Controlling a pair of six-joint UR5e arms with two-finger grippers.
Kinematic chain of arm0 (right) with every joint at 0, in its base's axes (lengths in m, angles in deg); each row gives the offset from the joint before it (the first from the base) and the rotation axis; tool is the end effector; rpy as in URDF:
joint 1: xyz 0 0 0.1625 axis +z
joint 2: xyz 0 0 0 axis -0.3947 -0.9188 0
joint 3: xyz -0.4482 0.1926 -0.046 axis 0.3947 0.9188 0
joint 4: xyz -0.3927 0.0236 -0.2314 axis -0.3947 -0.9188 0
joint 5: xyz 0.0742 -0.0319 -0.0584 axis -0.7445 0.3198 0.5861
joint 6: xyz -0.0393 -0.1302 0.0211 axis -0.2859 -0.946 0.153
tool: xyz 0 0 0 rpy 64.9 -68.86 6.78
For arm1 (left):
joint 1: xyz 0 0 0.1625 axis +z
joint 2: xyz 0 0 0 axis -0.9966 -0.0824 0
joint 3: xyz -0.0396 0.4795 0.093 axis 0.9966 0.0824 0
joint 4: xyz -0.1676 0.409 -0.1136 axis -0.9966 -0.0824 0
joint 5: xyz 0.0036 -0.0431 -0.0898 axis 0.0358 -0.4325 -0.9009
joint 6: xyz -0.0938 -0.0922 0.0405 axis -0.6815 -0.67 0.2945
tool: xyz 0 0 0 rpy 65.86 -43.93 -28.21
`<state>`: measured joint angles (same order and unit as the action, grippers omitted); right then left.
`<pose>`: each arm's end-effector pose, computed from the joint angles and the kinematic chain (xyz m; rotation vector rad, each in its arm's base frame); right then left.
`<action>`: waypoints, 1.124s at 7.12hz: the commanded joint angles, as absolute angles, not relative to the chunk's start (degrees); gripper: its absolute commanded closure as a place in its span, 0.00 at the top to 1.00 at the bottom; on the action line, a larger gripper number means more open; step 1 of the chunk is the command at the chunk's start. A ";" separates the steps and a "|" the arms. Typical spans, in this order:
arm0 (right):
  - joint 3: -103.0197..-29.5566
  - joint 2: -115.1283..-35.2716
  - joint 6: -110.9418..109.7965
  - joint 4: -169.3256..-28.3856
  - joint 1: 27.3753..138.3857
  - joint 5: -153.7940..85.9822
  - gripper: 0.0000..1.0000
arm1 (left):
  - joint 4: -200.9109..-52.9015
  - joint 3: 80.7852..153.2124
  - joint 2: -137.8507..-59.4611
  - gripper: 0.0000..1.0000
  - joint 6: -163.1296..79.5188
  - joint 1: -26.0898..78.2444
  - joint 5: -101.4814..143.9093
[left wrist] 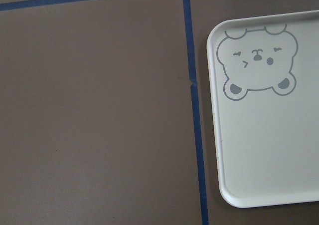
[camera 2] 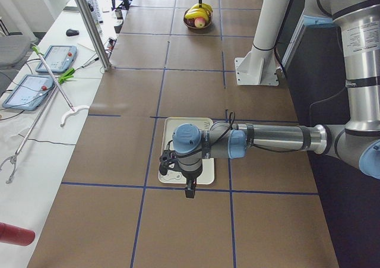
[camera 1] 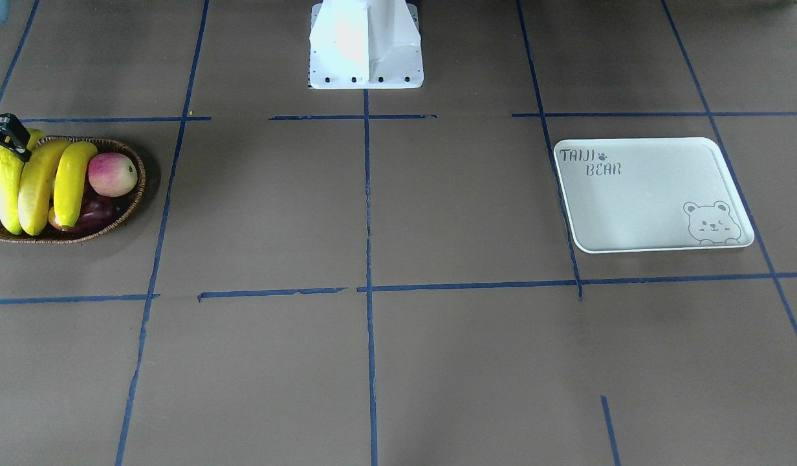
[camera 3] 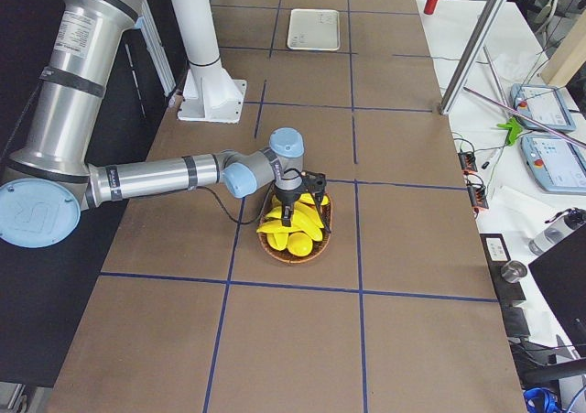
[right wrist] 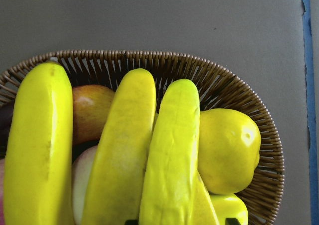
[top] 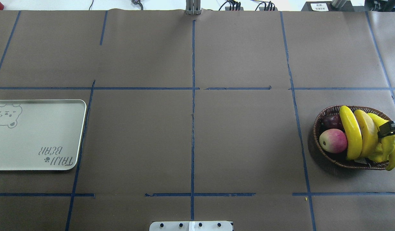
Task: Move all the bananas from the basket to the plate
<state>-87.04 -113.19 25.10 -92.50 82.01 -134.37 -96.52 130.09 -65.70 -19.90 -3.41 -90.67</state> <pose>-0.1707 -0.3921 0.6452 0.0026 -0.7184 0.0527 -0.0291 -0.4176 0.7396 -0.0178 0.7600 0.1184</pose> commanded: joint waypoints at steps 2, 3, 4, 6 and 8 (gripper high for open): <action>-86.94 -113.41 24.76 -92.51 81.96 -134.37 0.42 | -96.50 130.18 -65.70 1.00 -19.96 -3.41 -90.67; -86.67 -113.58 24.59 -92.42 81.96 -134.46 0.42 | -96.58 130.27 -65.70 1.00 -19.96 -3.41 -90.67; -86.15 -113.50 24.50 -92.42 81.96 -134.46 0.41 | -96.58 130.27 -65.70 1.00 -19.96 -3.41 -90.67; -85.88 -113.41 24.50 -92.42 81.70 -134.37 0.41 | -96.58 130.27 -65.70 1.00 -19.96 -3.41 -90.67; -86.93 -113.67 24.41 -92.33 82.05 -134.63 0.13 | -96.58 130.27 -65.70 1.00 -19.87 -3.41 -90.67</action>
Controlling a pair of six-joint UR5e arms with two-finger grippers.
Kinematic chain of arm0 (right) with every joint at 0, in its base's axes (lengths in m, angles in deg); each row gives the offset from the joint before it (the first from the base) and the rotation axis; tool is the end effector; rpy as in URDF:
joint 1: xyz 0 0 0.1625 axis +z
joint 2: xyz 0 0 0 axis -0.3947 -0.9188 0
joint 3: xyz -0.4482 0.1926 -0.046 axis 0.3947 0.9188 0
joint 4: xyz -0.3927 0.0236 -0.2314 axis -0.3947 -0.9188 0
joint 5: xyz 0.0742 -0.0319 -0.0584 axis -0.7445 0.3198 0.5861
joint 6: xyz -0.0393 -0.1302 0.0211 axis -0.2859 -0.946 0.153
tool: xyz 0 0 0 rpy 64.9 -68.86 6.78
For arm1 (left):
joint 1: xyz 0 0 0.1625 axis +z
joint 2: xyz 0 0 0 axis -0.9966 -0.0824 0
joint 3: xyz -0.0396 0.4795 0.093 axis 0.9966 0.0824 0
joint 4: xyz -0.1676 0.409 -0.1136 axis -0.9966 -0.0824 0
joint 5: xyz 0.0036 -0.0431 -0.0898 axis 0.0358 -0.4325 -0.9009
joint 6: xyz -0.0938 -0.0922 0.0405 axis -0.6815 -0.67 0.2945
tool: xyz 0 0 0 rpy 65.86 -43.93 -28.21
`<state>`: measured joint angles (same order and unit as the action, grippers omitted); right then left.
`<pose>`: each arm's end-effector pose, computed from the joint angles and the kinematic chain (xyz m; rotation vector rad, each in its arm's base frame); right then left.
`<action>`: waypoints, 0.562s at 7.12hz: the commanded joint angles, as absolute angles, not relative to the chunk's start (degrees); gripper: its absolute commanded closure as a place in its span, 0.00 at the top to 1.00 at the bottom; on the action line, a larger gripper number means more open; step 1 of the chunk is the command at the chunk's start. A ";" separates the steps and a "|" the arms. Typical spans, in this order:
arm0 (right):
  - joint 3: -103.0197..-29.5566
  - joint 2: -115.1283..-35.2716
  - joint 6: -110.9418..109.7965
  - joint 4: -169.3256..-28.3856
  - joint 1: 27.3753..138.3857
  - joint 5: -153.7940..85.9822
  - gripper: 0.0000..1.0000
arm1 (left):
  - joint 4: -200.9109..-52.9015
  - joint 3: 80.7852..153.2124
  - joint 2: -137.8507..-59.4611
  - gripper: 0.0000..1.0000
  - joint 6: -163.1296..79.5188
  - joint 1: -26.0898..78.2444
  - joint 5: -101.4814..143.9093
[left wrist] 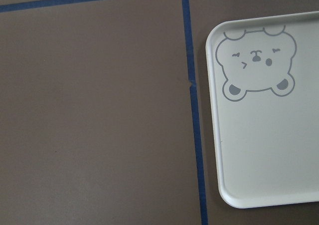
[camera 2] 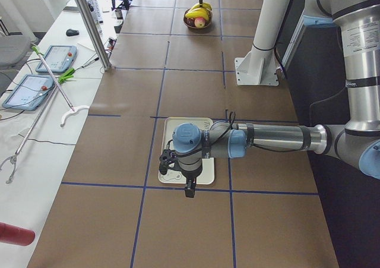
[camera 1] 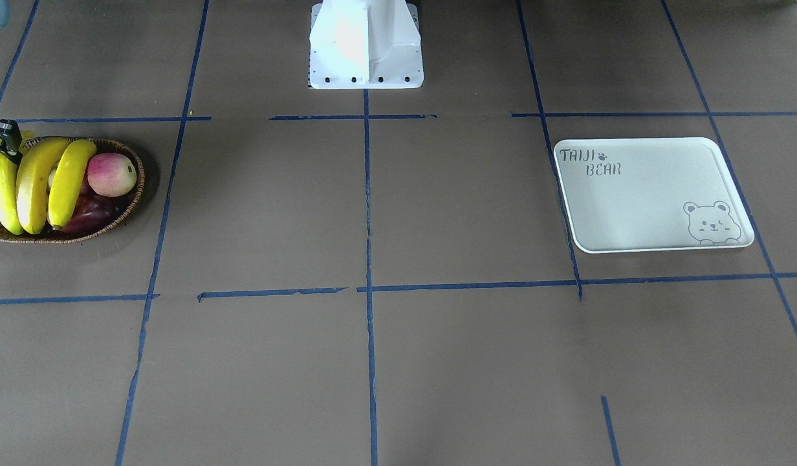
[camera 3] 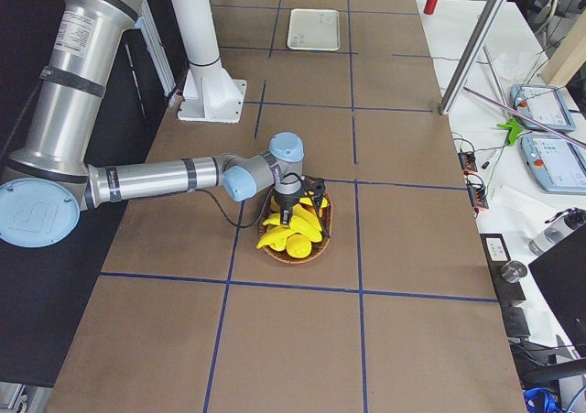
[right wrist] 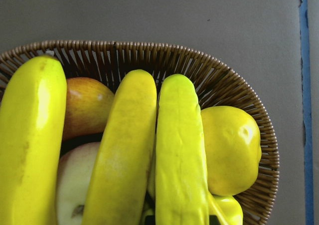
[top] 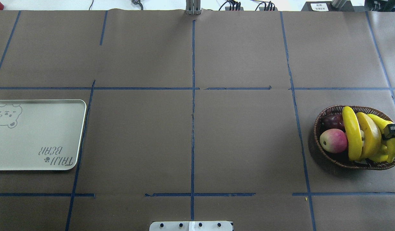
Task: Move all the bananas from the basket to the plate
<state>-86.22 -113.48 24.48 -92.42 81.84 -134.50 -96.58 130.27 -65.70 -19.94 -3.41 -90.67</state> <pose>-0.1706 -0.3891 0.6552 -0.0105 -0.7103 0.0445 -0.0291 -0.4180 0.7379 -0.0141 0.7598 0.1193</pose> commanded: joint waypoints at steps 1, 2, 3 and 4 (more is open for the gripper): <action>-88.41 -114.11 24.06 -92.42 82.92 -134.89 0.10 | -96.76 130.27 -65.70 1.00 -19.95 -3.41 -90.67; -90.00 -115.16 22.84 -92.60 85.36 -135.16 0.09 | -96.76 130.27 -65.70 1.00 -19.96 -3.41 -90.67; -92.01 -115.52 21.00 -93.29 87.65 -136.29 0.09 | -96.76 130.27 -65.79 1.00 -19.87 -3.41 -90.76; -94.21 -115.08 20.98 -93.47 88.89 -139.52 0.08 | -96.76 131.05 -65.79 1.00 -19.69 -3.32 -90.76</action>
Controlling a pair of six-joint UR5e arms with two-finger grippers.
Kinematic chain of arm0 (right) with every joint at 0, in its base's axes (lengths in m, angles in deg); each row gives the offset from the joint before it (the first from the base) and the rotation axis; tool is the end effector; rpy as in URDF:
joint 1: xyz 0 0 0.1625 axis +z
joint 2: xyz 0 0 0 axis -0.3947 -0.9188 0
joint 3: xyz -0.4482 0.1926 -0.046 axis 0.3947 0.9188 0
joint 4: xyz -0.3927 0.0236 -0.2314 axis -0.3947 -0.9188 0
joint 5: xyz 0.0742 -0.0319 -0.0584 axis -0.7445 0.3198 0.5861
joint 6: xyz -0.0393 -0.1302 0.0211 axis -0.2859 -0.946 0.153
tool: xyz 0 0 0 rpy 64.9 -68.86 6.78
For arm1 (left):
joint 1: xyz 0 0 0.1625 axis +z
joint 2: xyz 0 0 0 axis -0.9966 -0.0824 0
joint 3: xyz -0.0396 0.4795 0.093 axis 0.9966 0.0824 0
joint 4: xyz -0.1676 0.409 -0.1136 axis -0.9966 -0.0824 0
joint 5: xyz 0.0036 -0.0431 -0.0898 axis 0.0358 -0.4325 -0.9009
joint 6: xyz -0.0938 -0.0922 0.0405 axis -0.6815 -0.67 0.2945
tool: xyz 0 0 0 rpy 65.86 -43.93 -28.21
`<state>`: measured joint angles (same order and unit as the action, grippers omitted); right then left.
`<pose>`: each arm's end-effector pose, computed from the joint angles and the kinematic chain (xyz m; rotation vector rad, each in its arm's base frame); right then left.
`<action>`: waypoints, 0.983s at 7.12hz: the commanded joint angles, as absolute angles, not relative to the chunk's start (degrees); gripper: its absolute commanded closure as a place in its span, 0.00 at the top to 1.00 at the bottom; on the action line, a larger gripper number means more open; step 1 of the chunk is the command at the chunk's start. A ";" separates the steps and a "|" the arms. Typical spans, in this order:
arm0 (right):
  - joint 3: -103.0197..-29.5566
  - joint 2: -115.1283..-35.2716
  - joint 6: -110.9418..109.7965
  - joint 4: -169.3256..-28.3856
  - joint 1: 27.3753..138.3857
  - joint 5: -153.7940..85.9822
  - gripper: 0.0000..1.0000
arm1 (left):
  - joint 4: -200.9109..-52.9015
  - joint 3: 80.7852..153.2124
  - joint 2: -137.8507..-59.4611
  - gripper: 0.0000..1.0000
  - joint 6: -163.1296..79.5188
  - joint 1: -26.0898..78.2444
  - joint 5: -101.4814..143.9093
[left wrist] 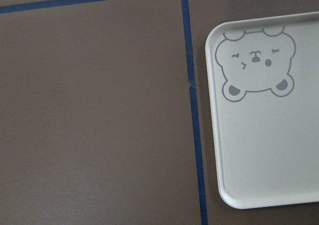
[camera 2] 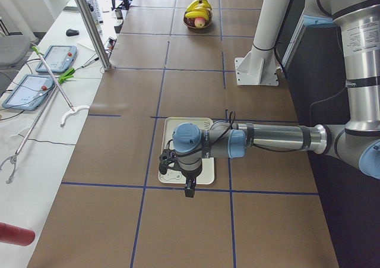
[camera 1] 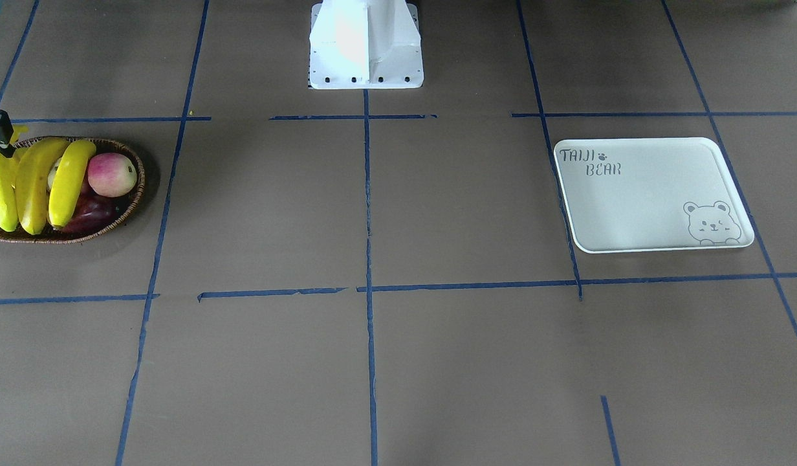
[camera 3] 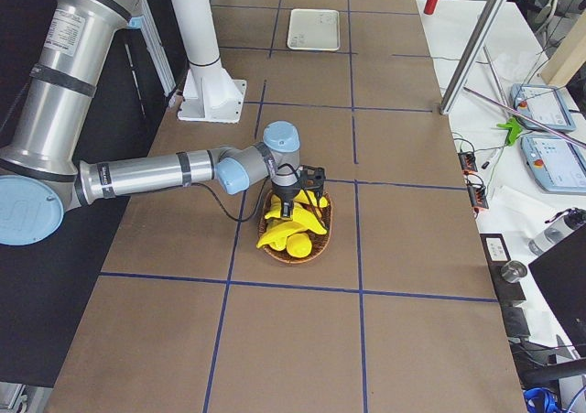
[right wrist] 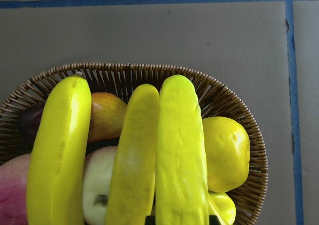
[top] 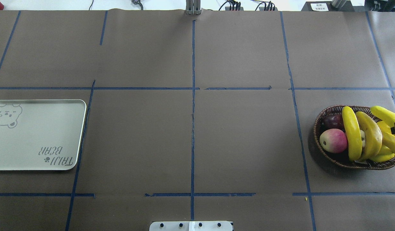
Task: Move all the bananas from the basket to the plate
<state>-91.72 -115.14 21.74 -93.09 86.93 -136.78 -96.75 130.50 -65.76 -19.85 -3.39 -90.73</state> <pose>-0.1328 -0.3873 0.6111 0.0619 -0.7677 0.0563 -0.0288 -0.4193 0.7349 -0.0060 0.7606 0.1241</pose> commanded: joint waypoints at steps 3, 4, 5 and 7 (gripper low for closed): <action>-97.22 -108.79 20.81 -92.69 88.30 -145.69 0.09 | -96.67 132.81 -69.20 1.00 -20.13 0.19 -90.76; -96.96 -104.75 20.89 -92.42 86.37 -147.27 0.10 | -96.85 133.25 -73.48 1.00 -19.96 0.19 -90.67; -96.78 -100.97 21.94 -92.33 83.40 -148.25 0.10 | -96.85 132.39 -77.44 1.00 -20.04 0.46 -90.84; -93.81 -92.03 26.67 -92.33 80.05 -150.63 0.06 | -99.73 133.17 -77.92 1.00 -28.22 3.17 -98.52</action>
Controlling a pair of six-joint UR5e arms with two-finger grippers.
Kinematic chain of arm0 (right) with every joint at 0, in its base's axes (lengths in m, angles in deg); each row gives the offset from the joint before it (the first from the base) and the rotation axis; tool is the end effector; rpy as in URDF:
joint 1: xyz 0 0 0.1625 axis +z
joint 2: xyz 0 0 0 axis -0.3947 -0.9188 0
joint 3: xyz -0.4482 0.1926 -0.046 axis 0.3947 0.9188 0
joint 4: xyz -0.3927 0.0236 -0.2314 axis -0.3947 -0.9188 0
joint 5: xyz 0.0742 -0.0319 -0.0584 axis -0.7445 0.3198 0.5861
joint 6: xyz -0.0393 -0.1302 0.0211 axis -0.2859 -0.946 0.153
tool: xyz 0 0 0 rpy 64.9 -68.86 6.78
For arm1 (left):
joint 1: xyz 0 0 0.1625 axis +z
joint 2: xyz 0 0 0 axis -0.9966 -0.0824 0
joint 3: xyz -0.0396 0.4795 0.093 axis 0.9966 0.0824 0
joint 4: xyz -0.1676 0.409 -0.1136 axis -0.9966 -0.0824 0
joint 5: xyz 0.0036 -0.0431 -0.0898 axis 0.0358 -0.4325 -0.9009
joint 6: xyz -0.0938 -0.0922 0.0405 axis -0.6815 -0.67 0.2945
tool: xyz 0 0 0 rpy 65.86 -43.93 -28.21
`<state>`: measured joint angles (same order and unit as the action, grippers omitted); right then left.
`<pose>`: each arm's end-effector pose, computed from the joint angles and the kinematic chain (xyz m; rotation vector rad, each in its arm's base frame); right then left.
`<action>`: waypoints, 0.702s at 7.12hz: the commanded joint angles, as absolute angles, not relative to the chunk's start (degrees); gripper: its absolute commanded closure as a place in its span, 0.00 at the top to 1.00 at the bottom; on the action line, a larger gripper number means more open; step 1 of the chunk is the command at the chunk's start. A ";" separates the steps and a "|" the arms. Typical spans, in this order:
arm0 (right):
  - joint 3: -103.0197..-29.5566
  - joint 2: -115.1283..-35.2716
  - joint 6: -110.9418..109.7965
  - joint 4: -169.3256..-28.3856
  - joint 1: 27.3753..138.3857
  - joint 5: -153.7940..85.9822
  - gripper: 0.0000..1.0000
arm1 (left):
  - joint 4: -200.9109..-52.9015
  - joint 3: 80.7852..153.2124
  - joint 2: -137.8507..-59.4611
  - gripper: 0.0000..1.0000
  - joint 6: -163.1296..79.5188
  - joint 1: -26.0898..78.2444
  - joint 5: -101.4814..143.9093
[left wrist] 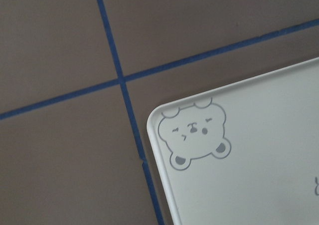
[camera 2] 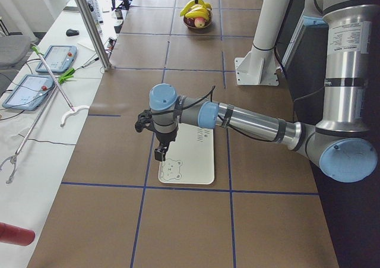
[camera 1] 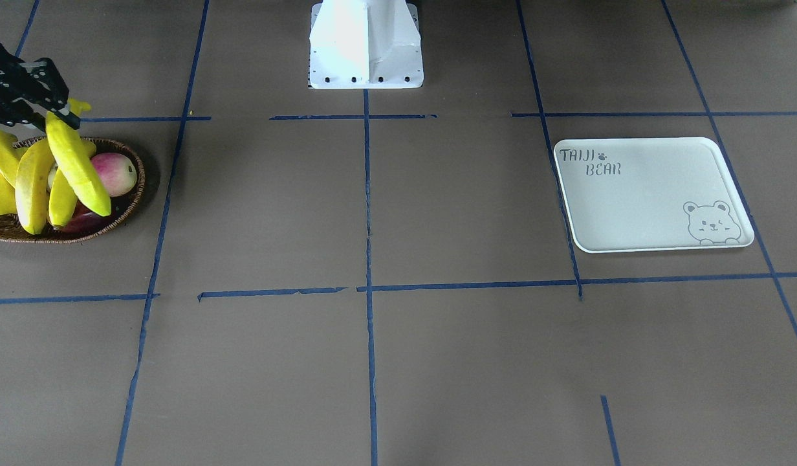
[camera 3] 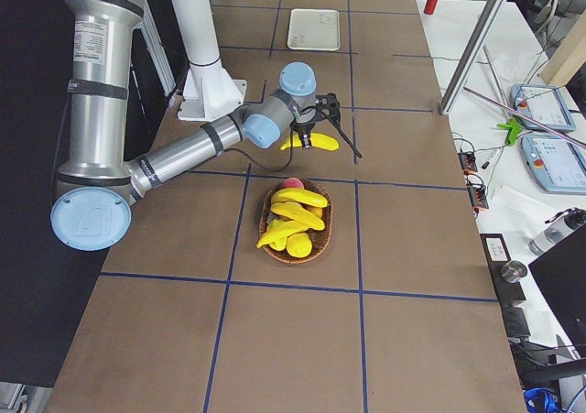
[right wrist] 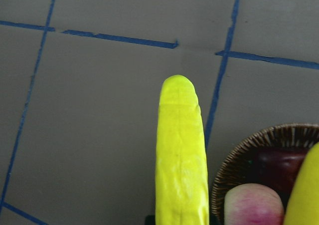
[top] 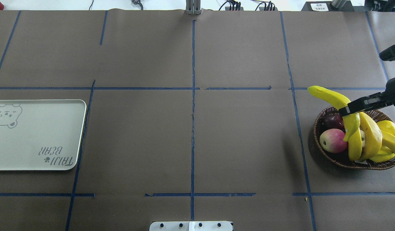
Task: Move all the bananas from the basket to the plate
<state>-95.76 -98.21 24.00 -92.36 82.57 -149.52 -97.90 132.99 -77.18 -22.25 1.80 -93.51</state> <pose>-0.2239 -0.4363 0.4203 0.1874 -1.1119 -0.2030 0.0258 -0.5236 0.6103 0.1923 0.8096 0.2735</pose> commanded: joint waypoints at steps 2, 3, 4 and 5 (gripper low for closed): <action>-91.25 -79.38 44.20 -91.98 71.63 -147.32 0.06 | -110.34 133.52 -77.83 1.00 -37.42 5.97 -100.16; -91.16 -75.39 50.02 -91.98 67.59 -142.59 0.06 | -111.95 135.78 -78.09 1.00 -50.50 10.87 -101.99; -91.68 -74.05 53.47 -91.89 65.37 -139.41 0.06 | -116.58 137.98 -79.49 1.00 -68.20 17.70 -101.66; -91.68 -71.95 55.85 -91.81 63.52 -137.38 0.06 | -122.63 138.26 -83.33 1.00 -87.52 22.73 -101.22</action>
